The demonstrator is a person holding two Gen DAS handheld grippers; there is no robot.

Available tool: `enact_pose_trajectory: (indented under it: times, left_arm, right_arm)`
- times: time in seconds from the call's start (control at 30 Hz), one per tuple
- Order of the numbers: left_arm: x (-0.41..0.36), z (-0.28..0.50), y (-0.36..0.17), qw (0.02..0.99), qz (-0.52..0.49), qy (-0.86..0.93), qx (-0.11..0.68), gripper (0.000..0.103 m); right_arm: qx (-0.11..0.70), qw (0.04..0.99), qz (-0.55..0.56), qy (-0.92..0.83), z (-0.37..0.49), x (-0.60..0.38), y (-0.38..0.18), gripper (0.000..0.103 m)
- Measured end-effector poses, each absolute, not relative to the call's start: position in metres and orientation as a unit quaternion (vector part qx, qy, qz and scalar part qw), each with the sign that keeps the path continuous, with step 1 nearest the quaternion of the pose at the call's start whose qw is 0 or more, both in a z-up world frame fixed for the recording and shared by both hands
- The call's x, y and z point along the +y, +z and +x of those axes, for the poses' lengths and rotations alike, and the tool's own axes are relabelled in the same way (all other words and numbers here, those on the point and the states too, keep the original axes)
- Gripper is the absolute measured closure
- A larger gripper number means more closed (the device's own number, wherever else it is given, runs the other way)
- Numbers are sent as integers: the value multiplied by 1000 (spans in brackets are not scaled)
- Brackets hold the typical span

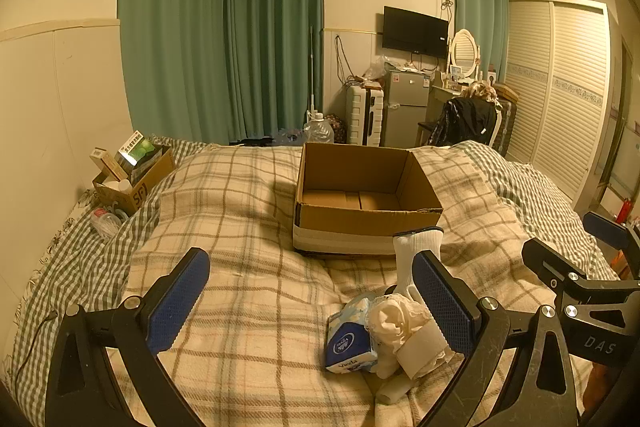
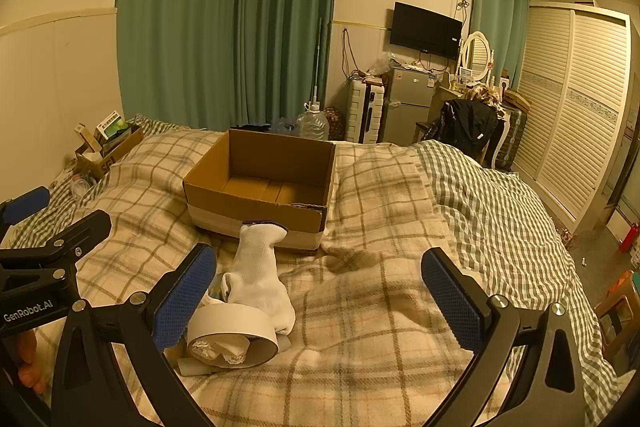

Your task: Organize objects

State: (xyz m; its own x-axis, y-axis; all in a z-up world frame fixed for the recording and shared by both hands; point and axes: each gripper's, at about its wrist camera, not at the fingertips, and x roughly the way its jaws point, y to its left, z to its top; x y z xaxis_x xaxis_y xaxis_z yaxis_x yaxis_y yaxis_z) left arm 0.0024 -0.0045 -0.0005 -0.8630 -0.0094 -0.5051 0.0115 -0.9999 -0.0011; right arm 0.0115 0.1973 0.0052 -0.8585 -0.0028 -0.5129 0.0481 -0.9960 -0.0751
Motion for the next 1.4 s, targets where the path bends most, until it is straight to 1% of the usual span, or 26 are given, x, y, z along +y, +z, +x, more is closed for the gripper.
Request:
enact_pose_trajectory:
  times: [1.17, 1.4]
  left_arm:
    - [-10, 6, 5, 13, 263, -965, -1, 0]
    - [-11, 5, -4, 12, 277, -961, -9, 0]
  right_arm:
    - [60, 21, 267, -962, 18, 184, 17, 0]
    - [63, 18, 274, -959, 17, 184, 15, 0]
